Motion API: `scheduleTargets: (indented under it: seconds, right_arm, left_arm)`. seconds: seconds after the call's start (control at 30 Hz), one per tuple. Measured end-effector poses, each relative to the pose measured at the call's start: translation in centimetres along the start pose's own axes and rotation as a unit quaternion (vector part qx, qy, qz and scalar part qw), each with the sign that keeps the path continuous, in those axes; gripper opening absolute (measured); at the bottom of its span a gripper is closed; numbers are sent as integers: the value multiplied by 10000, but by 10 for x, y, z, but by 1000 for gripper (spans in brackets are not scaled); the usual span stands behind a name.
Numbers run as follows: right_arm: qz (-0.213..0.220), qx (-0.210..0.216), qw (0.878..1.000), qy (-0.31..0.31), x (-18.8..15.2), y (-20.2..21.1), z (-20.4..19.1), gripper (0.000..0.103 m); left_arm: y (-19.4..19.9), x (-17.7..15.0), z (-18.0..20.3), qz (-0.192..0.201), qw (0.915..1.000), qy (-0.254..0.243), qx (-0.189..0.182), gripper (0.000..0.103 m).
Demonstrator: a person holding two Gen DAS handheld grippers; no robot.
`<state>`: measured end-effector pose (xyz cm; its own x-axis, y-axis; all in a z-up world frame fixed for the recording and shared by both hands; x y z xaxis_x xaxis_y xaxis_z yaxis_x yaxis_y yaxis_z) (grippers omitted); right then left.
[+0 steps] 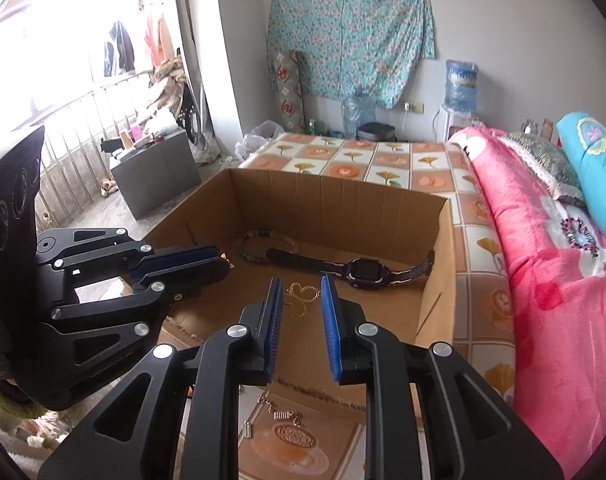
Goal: Organize jewelry
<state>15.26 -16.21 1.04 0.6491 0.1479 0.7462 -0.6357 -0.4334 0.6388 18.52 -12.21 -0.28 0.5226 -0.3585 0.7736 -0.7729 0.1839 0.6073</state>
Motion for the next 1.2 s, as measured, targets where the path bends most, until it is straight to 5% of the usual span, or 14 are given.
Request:
scheduleTargets:
  seconds: [0.43,0.6,1.2]
  right_arm:
    - [-882,82,9920,-904,4,-68,36,21]
    - [-762,94,9914,-1064,8,-66,44,26]
    - [52,170,9930,-1164,18,5,45,31]
  left_arm:
    - [-70,-12,-35,-983,9917,813,-174,9]
    - [-72,-11,-41,-959,9900,1004,-251,21]
    - [-15,-7,-55,-414,9894,1373,-212,25]
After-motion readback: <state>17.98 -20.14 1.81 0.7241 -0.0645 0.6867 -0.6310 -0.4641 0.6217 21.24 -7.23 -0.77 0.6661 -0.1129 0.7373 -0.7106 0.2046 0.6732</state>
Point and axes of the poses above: each gripper's, at about its wrist camera, not at the fingertips, and y roughly against the way its jaws point, z to its right, x to its top, the point moved 9 cm from there along -y, roughly the way its jaws point, and after that the axes turned 8 degrees about x, right-handed, at the moved point
